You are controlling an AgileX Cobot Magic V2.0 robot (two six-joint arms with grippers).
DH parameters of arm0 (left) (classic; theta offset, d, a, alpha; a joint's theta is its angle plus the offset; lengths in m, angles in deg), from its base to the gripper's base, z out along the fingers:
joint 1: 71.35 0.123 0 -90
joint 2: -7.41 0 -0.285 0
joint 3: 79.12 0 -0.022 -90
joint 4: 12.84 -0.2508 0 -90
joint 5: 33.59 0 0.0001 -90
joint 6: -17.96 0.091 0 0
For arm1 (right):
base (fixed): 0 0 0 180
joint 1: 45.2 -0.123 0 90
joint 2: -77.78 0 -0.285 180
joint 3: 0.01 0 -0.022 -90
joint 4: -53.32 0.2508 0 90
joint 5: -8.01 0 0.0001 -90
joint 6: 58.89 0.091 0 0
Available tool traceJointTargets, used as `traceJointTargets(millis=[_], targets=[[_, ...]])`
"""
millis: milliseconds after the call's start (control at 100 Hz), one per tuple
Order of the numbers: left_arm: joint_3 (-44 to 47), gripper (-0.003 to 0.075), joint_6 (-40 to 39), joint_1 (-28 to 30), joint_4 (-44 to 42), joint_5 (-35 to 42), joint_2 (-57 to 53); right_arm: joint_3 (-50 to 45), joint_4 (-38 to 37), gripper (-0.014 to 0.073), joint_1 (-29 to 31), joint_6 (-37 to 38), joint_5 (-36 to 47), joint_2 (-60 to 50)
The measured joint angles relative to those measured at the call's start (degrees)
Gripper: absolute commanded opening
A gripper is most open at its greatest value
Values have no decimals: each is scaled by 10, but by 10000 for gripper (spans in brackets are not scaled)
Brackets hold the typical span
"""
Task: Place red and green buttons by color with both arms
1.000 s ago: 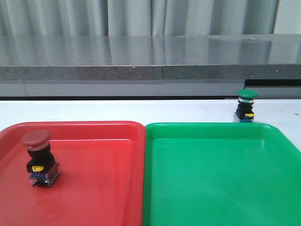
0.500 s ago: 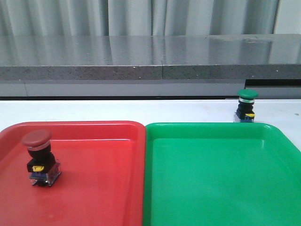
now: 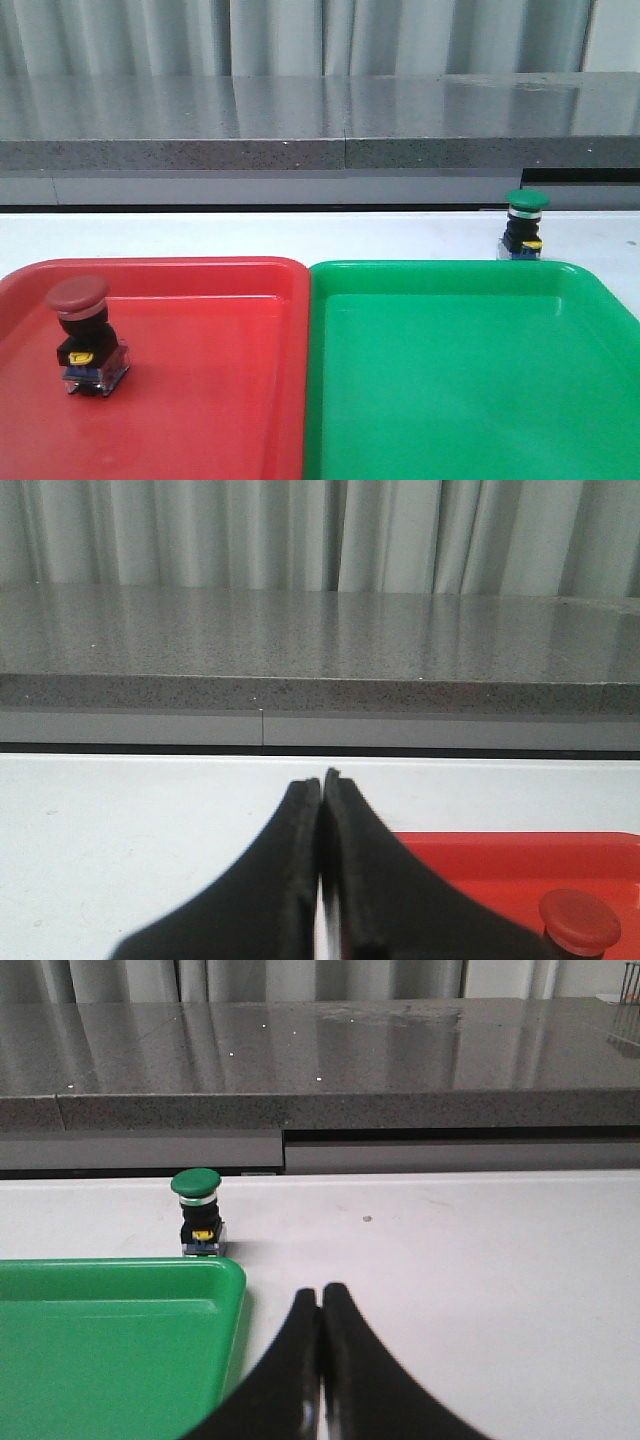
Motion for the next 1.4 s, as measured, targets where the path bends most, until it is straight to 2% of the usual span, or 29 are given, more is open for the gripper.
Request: traceJointTargets(millis=[220,350,620,930,1030,1100,1150,1220,1290,1400], targets=[[0,-20,0,0,0,0,0,81,-4,-64,0,0,-88,0],[0,-20,0,0,0,0,0,153,6,-64,0,0,-138,35],[0,-20,0,0,0,0,0,312,38,-64,0,0,-270,201],[0,-20,0,0,0,0,0,448,40,-48,0,0,-317,440],[0,-20,0,0,0,0,0,480,52,70,0,0,-329,510],[0,-20,0,0,0,0,0,500,59,233,-5,0,-331,559],[0,-20,0,0,0,0,0,513,61,385,-12,0,-331,586],[0,-20,0,0,0,0,0,533,63,540,-25,0,-331,622],[0,-20,0,0,0,0,0,555,66,613,-38,0,-331,659],[0,-20,0,0,0,0,0,591,67,617,-59,3,-330,716]])
